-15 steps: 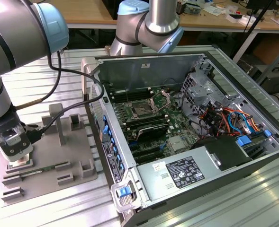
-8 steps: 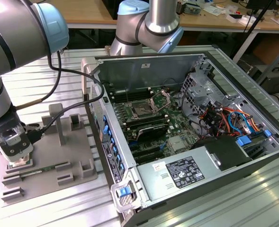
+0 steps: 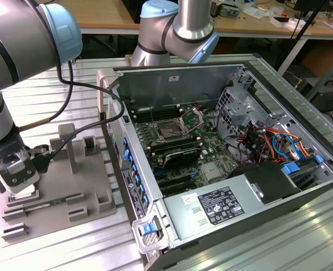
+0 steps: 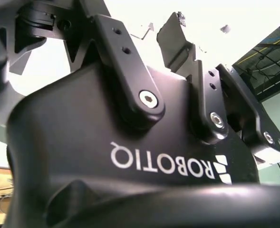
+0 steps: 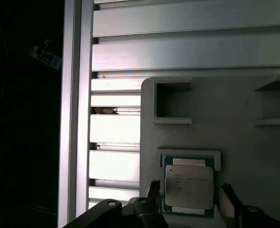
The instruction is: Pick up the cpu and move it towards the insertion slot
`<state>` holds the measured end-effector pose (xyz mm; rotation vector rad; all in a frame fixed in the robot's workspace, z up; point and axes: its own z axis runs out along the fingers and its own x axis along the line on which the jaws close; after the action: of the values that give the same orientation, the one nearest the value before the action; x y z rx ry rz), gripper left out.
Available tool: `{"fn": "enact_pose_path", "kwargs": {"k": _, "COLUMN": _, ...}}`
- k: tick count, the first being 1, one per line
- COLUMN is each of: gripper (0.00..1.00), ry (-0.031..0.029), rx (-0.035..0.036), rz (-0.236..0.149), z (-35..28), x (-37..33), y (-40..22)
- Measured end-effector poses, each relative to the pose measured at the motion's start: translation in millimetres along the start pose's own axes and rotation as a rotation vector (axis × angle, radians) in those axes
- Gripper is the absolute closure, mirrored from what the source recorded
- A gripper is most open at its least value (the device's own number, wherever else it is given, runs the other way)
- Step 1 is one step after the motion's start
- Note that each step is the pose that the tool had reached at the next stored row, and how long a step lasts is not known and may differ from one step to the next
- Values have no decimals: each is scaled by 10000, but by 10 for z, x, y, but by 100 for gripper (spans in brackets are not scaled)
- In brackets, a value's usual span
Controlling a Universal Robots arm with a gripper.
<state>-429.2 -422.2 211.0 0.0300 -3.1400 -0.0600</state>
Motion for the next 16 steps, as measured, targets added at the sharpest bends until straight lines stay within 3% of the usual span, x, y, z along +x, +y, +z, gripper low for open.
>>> {"fn": "enact_pose_path", "kwargs": {"k": 5, "gripper": 40, "ry": -1, "rx": 0, "rz": 0, "z": 13, "x": 0, "y": -1}}
{"fn": "enact_pose_path", "kwargs": {"k": 7, "gripper": 40, "ry": -1, "rx": 0, "rz": 0, "z": 188, "x": -17, "y": -8}}
{"fn": "enact_pose_path", "kwargs": {"k": 16, "gripper": 42, "ry": 1, "rx": 1, "rz": 0, "z": 202, "x": -17, "y": -8}}
